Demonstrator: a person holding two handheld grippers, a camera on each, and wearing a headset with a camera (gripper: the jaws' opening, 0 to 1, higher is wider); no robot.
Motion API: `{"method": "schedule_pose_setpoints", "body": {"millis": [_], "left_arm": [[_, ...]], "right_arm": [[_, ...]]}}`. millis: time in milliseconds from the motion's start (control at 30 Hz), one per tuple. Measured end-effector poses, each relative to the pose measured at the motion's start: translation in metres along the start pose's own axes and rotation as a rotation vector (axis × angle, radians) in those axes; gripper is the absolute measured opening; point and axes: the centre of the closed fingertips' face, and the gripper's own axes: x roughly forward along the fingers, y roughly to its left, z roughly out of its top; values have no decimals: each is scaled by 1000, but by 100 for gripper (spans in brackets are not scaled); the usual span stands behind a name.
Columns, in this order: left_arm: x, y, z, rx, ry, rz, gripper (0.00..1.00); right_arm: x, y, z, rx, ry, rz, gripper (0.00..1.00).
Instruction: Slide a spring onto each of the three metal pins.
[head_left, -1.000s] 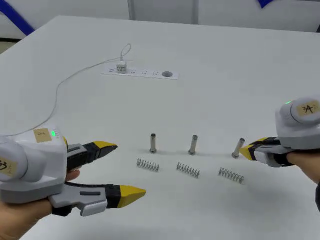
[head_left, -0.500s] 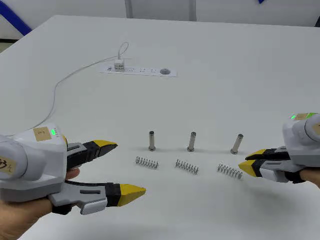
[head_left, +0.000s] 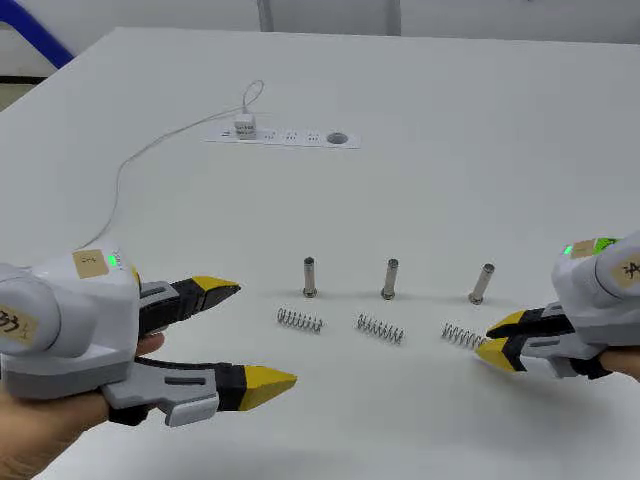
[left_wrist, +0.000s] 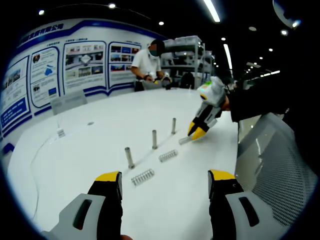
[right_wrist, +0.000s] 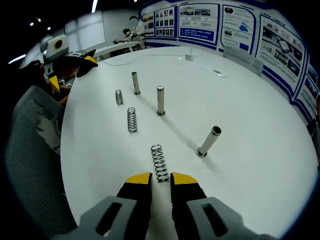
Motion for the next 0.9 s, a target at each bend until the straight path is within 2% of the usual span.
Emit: {"method": "schedule_pose_setpoints", "body": {"millis": [433,600,900], "left_arm": [[2,-4,0,22,21,-21,71],[7,-8,3,50,33,-50,70],[22,-17,9,110,56,-136,65]], "right_arm": [[6,-1,-3,-39,23,24,12],[4,1,-3,-37,38,23,11],[-8,6,5,-44,40,17,11]]}}
